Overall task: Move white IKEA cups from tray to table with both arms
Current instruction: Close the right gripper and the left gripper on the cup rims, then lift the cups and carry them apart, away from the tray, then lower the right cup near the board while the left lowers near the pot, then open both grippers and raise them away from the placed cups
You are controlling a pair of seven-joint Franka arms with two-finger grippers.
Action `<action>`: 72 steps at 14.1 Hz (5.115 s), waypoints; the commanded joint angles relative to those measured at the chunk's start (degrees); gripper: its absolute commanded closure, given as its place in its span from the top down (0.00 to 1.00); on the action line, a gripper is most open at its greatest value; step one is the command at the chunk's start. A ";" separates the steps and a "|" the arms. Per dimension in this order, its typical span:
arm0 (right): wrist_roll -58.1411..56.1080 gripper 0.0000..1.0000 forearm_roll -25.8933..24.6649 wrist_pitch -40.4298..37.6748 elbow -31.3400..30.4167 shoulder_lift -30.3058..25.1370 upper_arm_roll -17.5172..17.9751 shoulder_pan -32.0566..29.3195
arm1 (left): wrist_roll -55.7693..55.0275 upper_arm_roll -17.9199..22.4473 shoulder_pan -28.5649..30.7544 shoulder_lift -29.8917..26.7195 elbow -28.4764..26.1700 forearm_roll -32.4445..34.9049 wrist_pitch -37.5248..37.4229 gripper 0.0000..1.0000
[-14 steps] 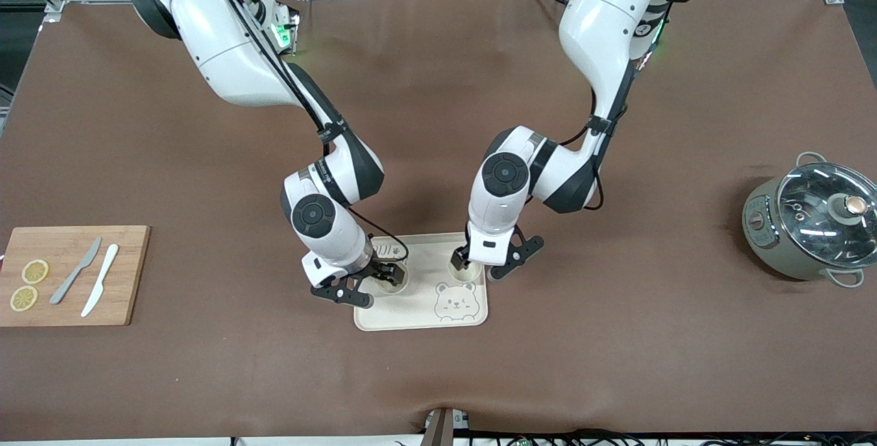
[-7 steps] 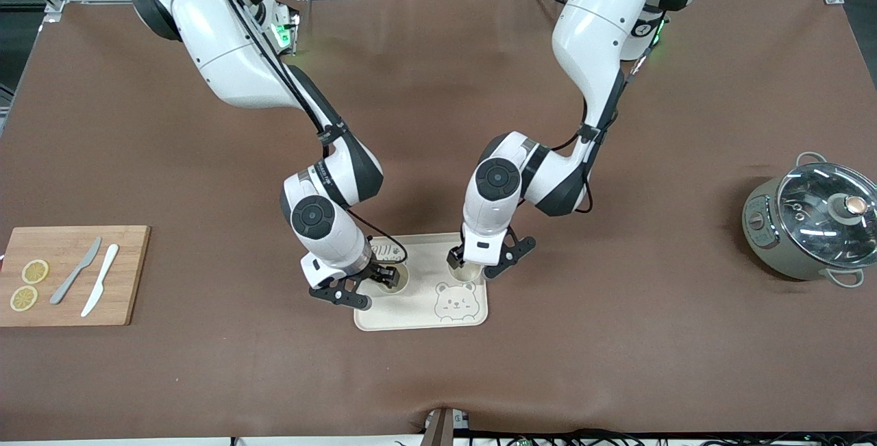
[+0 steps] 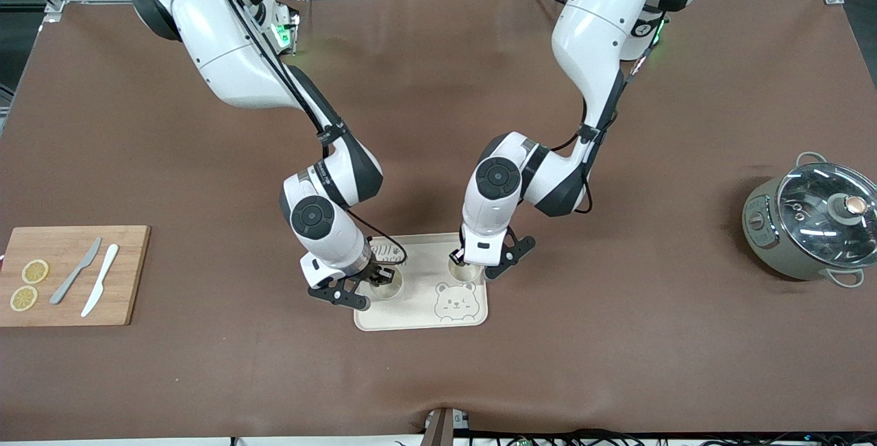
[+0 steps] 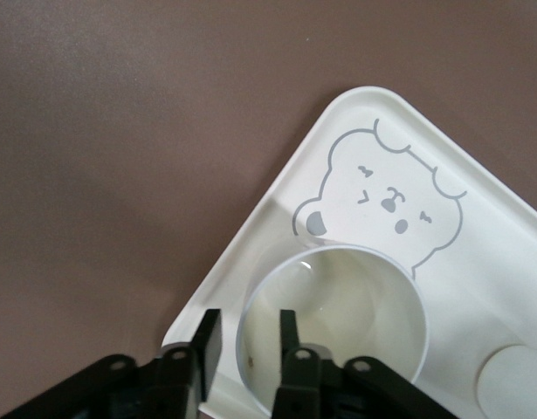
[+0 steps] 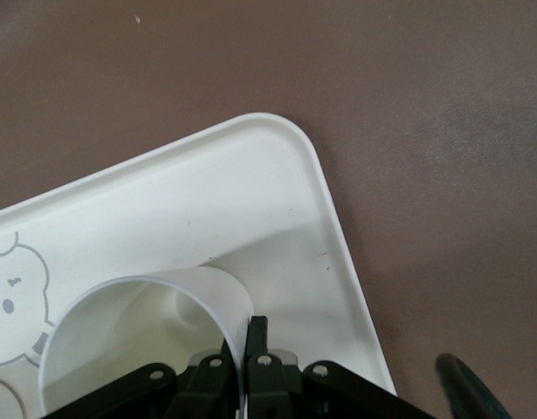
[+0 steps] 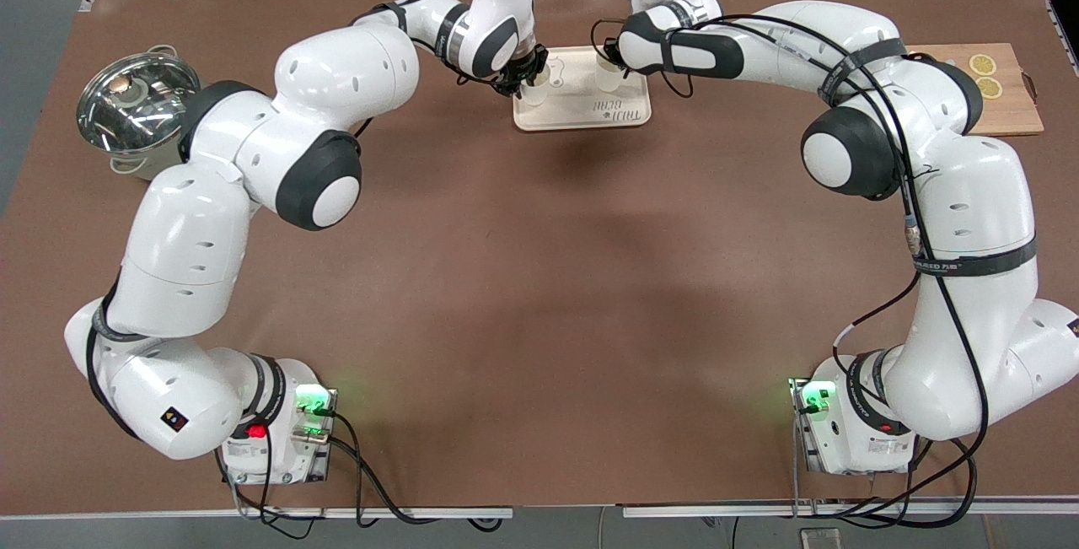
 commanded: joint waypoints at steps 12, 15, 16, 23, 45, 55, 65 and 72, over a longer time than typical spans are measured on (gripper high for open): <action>0.37 0.00 -0.57 -12.36 4.88 -3.09 0.87 -1.54 | 3.16 0.29 5.04 -5.03 0.91 -0.43 -6.24 0.00; -6.72 0.00 -0.30 -19.93 7.09 -5.20 1.14 -4.79 | 7.57 0.46 7.50 -6.17 0.38 -0.52 -7.90 0.00; -9.45 0.00 0.74 -21.60 7.53 -5.99 1.14 -6.11 | 9.32 0.37 8.39 -6.43 0.38 -0.34 -9.48 0.00; -31.24 0.00 2.60 -28.91 7.71 -9.42 0.96 -15.95 | 23.21 0.37 17.17 -7.05 -0.67 -0.60 -13.18 0.00; -59.48 0.00 4.71 -12.05 2.26 -1.69 0.61 -28.01 | 46.25 0.11 35.90 -3.54 -1.73 -0.78 -10.64 0.00; -59.83 0.00 4.71 -7.65 0.59 -0.28 0.61 -28.01 | 50.21 0.11 36.87 -3.53 -1.55 -2.54 -10.55 0.69; -59.75 1.00 8.14 -8.00 0.85 -0.37 0.52 -28.27 | 56.27 -0.15 36.43 -13.89 -1.99 -2.36 -12.73 1.00; -59.75 1.00 7.35 -15.27 1.64 -2.91 0.17 -28.10 | 67.34 -0.42 36.70 -23.56 -2.08 -2.36 -27.23 1.00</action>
